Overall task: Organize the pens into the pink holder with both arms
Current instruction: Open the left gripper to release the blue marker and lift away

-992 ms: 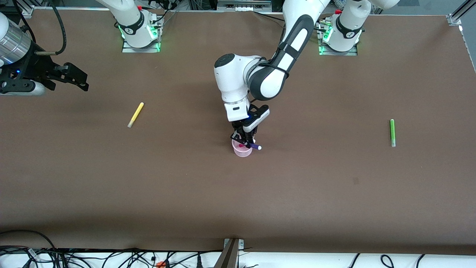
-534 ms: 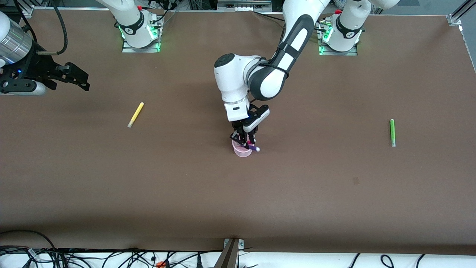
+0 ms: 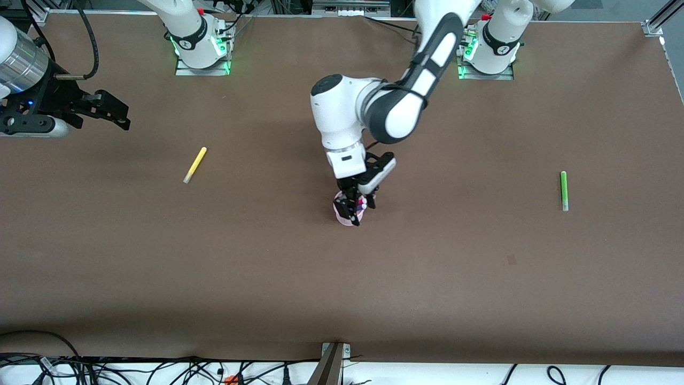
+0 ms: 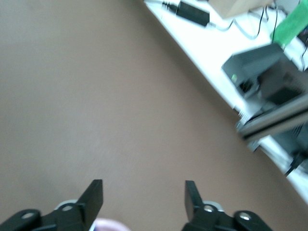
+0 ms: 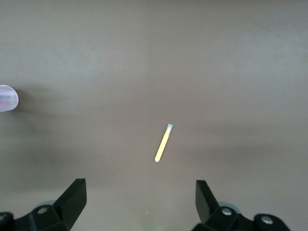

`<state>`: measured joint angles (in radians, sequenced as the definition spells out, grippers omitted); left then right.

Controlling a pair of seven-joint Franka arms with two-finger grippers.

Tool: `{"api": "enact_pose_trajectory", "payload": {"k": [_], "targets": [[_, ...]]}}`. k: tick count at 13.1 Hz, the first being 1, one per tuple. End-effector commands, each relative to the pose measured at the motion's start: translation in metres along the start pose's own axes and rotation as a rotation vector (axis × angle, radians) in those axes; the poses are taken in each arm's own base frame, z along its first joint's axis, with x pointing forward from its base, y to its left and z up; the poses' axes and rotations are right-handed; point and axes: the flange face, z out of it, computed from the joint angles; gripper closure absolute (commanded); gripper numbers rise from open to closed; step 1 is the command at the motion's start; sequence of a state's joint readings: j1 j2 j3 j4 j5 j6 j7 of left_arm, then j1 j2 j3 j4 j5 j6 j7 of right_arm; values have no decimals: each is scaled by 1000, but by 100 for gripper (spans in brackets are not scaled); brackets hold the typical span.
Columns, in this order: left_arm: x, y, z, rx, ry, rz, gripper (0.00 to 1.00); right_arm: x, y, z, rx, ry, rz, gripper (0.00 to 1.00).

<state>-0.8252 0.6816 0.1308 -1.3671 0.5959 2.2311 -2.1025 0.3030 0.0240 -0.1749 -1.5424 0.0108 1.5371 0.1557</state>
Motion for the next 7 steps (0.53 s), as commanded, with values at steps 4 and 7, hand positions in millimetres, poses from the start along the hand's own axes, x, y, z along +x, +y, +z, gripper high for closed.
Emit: {"api": "enact_pose_trajectory", "payload": {"k": [4,7], "targets": [[170,8,-55,132,-262,89,11,0,-2,-5,8,-7,12,0],[269,-15,-80,173,-429,236,4,0,-3,-6,8,-6,10,0]]}}
